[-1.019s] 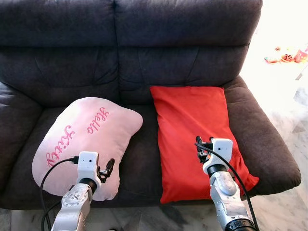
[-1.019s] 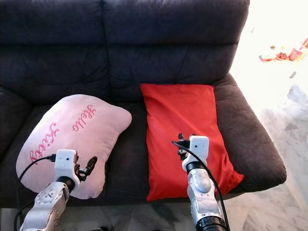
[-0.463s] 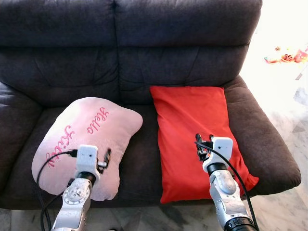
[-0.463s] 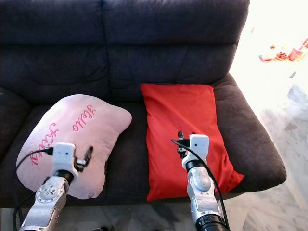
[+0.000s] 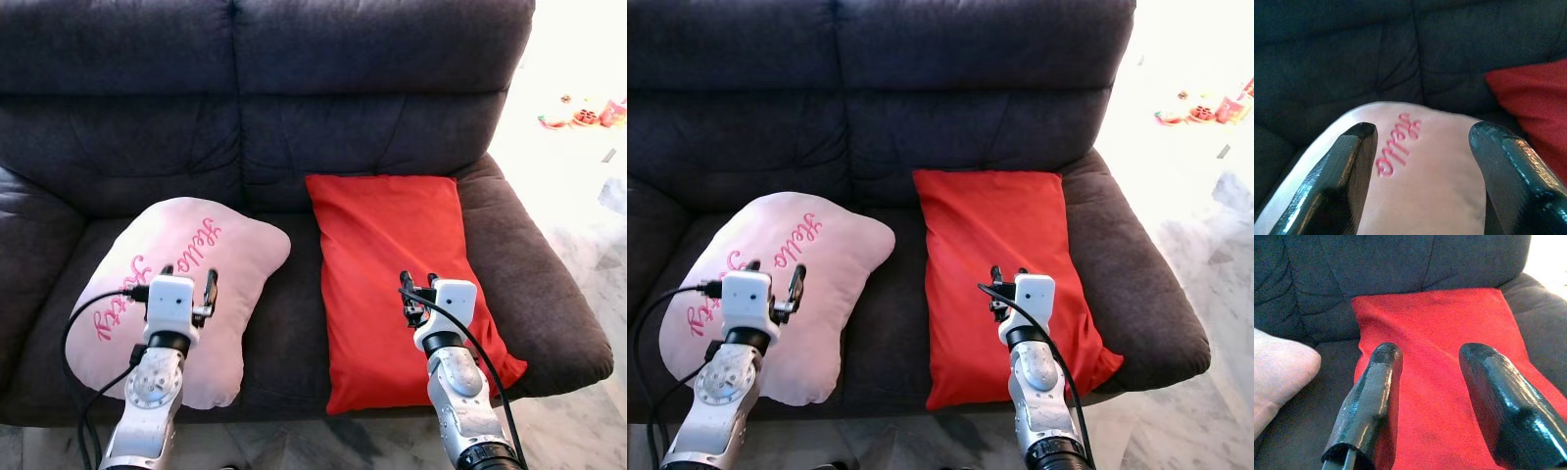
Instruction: Move the pillow to the sofa from floor
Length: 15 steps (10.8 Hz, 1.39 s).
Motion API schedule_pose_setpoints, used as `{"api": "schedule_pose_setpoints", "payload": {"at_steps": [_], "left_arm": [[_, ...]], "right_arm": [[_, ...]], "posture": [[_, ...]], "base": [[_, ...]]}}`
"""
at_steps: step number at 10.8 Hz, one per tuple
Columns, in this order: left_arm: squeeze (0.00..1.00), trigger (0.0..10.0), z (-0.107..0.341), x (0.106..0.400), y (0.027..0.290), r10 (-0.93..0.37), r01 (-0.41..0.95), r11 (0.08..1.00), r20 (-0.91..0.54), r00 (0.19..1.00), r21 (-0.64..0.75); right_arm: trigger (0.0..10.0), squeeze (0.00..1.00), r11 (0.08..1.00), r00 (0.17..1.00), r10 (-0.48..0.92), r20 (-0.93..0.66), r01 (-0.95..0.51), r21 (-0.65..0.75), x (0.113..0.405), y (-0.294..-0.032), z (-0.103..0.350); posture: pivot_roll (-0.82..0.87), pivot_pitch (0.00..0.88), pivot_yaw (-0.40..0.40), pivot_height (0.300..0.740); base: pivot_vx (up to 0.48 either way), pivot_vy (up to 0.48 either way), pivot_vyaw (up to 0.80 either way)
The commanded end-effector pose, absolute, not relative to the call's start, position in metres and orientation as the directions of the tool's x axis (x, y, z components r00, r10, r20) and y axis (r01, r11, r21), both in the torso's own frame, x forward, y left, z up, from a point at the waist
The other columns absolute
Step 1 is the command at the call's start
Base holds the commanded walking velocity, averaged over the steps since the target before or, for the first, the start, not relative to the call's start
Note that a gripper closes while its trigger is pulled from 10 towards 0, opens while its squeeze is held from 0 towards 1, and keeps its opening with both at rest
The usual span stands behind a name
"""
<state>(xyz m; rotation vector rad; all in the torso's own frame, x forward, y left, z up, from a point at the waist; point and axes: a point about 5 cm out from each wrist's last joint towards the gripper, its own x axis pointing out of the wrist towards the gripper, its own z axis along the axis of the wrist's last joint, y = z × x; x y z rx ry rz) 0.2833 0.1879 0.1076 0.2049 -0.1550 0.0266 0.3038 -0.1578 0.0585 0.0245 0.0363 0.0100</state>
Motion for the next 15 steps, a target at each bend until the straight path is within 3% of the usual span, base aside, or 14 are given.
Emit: {"api": "schedule_pose_setpoints", "payload": {"at_steps": [1, 5, 12, 15], "left_arm": [[0.0, 10.0, 0.119, 0.287, 0.183, -0.003, -0.039, 0.978, 0.204, 0.979, 0.205], [0.0, 10.0, 0.128, 0.293, 0.17, -0.043, 0.004, 0.986, 0.226, 0.973, 0.169], [0.0, 10.0, 0.123, 0.293, 0.174, -0.039, 0.009, 0.988, 0.197, 0.98, 0.152], [0.0, 10.0, 0.125, 0.293, 0.173, -0.048, 0.011, 0.985, 0.209, 0.977, 0.173]], "right_arm": [[10.0, 0.0, 1.0, 1.0, 0.023, -0.016, -0.022, 0.011, 0.302, -0.157, 0.06], [10.0, 0.0, 0.999, 0.999, 0.039, -0.01, -0.039, 0.012, 0.304, -0.153, 0.061], [10.0, 0.0, 0.999, 0.999, 0.043, -0.014, -0.043, 0.006, 0.306, -0.153, 0.061], [10.0, 0.0, 0.999, 0.999, 0.042, -0.014, -0.042, 0.007, 0.306, -0.152, 0.06]], "posture": [[0.17, 0.174, -0.032, 0.74], [0.17, 0.161, -0.039, 0.74], [0.17, 0.148, -0.04, 0.74], [0.17, 0.14, -0.036, 0.74]], "base": [[0.0, 0.0, 0.0], [0.0, 0.0, 0.0], [0.0, 0.089, 0.0], [0.0, 0.32, 0.0]]}}
